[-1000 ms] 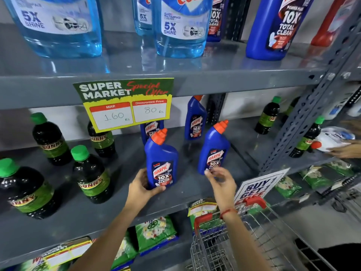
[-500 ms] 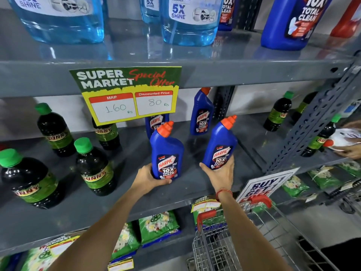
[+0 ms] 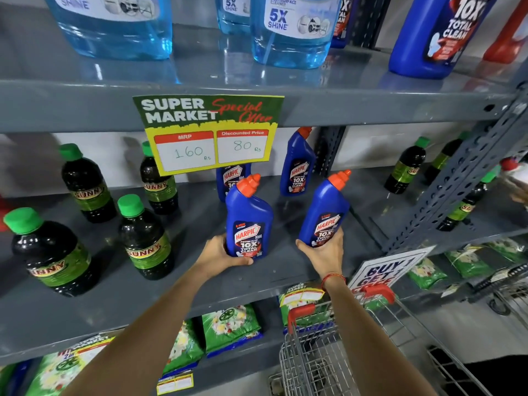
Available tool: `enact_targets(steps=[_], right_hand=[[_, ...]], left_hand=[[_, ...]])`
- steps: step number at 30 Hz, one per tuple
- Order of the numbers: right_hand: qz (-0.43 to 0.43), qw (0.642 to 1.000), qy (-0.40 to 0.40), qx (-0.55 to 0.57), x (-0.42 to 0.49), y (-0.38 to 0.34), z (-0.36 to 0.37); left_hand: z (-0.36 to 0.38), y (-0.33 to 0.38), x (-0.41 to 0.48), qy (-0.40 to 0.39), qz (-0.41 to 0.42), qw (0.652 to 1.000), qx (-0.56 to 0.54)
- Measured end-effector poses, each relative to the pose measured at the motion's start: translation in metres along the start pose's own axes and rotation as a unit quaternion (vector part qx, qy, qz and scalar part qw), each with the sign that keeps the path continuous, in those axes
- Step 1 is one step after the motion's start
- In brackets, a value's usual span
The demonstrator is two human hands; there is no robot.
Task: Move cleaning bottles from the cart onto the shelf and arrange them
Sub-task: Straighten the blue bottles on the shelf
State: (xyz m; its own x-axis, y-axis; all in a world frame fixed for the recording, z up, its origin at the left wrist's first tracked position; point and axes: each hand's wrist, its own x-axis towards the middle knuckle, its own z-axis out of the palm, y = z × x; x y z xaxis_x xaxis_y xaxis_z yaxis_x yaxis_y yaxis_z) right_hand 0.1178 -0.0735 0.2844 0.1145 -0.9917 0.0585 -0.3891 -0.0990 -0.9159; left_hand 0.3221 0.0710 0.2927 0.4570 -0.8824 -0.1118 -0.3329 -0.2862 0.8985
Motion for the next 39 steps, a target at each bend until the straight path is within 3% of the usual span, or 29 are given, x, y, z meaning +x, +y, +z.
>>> enact_targets(steps=[4,8,11,13,16,19,21,23,26,29,39], right_hand=[[0.004,1.0,-0.007,-0.015,-0.002,-0.001,-0.009],[0.022,0.998,0.053,-0.004,-0.023,0.004,-0.009],[-0.007,0.989,0.127,0.072,-0.068,0.007,0.007],[-0.029,0.981,0.123,0.15,-0.108,0.002,0.027],[-0.076,0.984,0.027,0.156,-0.159,-0.015,0.065],[-0.132,0.977,-0.143,0.084,-0.183,-0.046,0.107],[-0.128,0.96,-0.244,0.048,-0.188,-0.064,0.139],[-0.095,0.953,-0.284,0.038,-0.19,-0.074,0.164],[-0.075,0.96,-0.269,0.031,-0.191,-0.087,0.183],[-0.064,0.96,-0.269,0.032,-0.189,-0.099,0.191],[-0.07,0.97,-0.233,-0.016,-0.192,-0.105,0.203]], left_hand=[[0.0,0.003,-0.011,0.025,0.008,1.0,-0.015],[-0.003,-0.009,-0.048,0.061,0.006,0.995,-0.074],[-0.021,-0.027,-0.097,0.112,0.005,0.987,-0.111],[-0.042,-0.041,-0.128,0.156,-0.012,0.976,-0.15],[-0.085,-0.062,-0.162,0.266,-0.031,0.945,-0.186],[-0.123,-0.074,-0.179,0.447,-0.036,0.876,-0.178],[-0.146,-0.088,-0.181,0.508,-0.043,0.847,-0.15],[-0.162,-0.105,-0.175,0.461,-0.073,0.881,-0.075],[-0.173,-0.12,-0.167,0.35,-0.107,0.93,0.025],[-0.183,-0.12,-0.158,0.333,-0.105,0.933,0.084],[-0.203,-0.124,-0.148,0.303,-0.046,0.946,0.106]])
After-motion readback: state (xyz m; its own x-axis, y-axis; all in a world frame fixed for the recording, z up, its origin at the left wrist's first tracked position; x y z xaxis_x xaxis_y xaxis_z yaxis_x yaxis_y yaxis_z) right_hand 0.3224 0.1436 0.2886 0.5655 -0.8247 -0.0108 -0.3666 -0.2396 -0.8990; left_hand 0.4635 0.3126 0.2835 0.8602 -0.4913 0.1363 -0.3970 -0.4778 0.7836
